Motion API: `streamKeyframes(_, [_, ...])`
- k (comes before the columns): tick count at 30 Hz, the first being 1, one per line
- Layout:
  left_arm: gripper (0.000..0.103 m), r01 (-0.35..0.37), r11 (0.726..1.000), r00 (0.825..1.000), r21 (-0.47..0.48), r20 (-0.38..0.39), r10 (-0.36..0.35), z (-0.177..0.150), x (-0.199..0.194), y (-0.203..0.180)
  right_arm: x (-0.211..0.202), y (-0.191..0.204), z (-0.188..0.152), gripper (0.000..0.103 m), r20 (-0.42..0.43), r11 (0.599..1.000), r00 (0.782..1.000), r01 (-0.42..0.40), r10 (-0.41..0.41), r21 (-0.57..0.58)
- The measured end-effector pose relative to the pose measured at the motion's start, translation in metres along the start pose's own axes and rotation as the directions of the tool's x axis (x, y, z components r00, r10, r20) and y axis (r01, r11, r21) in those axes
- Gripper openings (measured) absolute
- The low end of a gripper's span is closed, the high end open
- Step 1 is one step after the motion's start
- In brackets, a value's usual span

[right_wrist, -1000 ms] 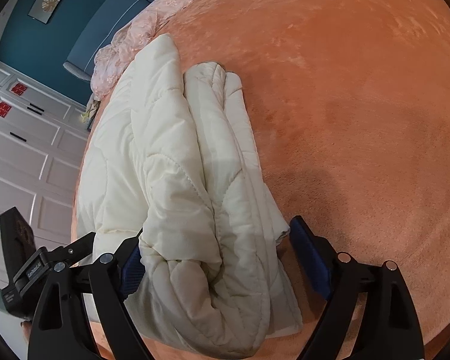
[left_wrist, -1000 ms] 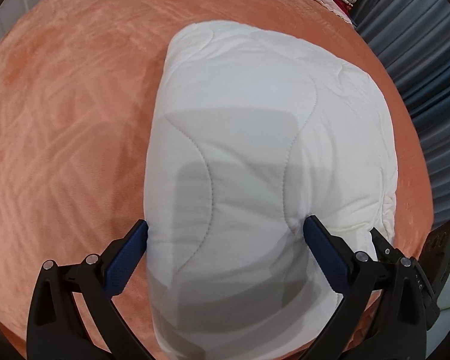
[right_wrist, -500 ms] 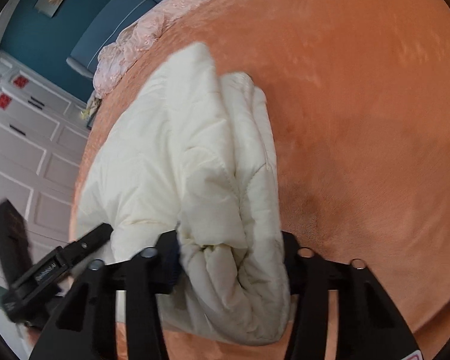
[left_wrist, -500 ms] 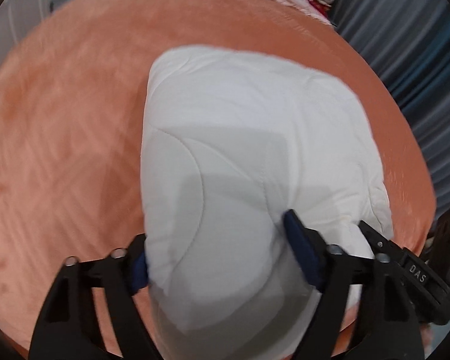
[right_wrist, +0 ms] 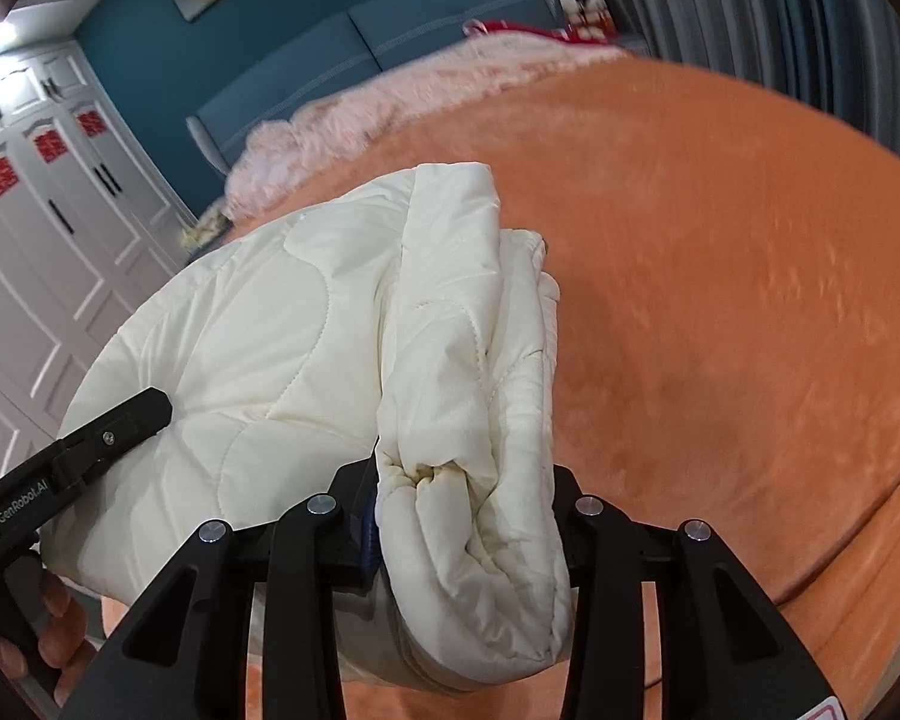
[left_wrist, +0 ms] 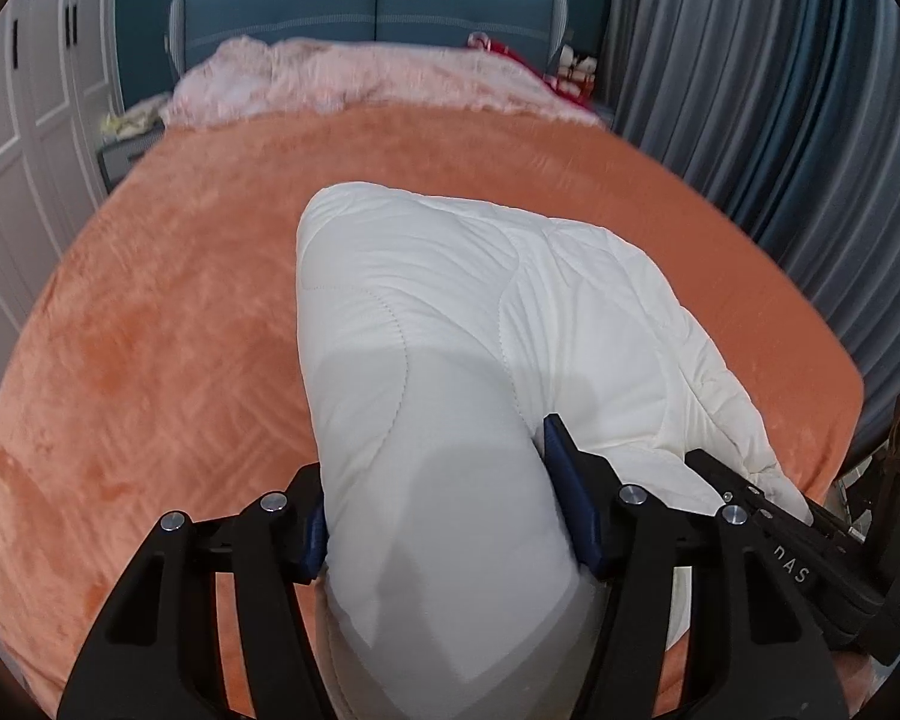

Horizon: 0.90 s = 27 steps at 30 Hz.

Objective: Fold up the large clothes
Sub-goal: 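Lift the cream jacket bundle with both grippers and fold it over once more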

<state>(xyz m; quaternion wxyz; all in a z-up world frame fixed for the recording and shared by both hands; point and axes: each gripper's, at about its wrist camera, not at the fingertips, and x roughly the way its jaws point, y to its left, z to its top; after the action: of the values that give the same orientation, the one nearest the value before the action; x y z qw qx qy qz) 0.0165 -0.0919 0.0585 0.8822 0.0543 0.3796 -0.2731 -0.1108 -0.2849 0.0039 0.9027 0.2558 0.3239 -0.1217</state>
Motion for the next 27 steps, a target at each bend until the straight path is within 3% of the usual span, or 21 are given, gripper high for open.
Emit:
streamKeyframes(6, [0.058, 0.004, 1.0, 0.991, 0.012, 0.132, -0.006, 0.013, -0.057, 0.005, -0.047, 0.035, 0.016, 0.037, 0.115, 0.998, 0.993, -0.027, 0.033, -0.053])
streamKeyframes(13, [0.058, -0.009, 1.0, 0.965, 0.021, 0.263, 0.003, 0.032, -0.107, 0.019, -0.089, 0.076, 0.042, 0.037, 0.226, 0.99, 0.97, -0.057, 0.084, -0.126])
streamKeyframes(21, [0.058, -0.037, 0.999, 0.919, 0.026, 0.393, 0.024, 0.059, -0.156, 0.045, -0.118, 0.135, 0.071, 0.037, 0.322, 0.972, 0.933, -0.091, 0.159, -0.216])
streamKeyframes(27, [0.058, -0.049, 0.999, 0.87, 0.013, 0.491, 0.036, 0.084, -0.19, 0.074, -0.128, 0.179, 0.099, 0.037, 0.38, 0.947, 0.898, -0.105, 0.221, -0.302])
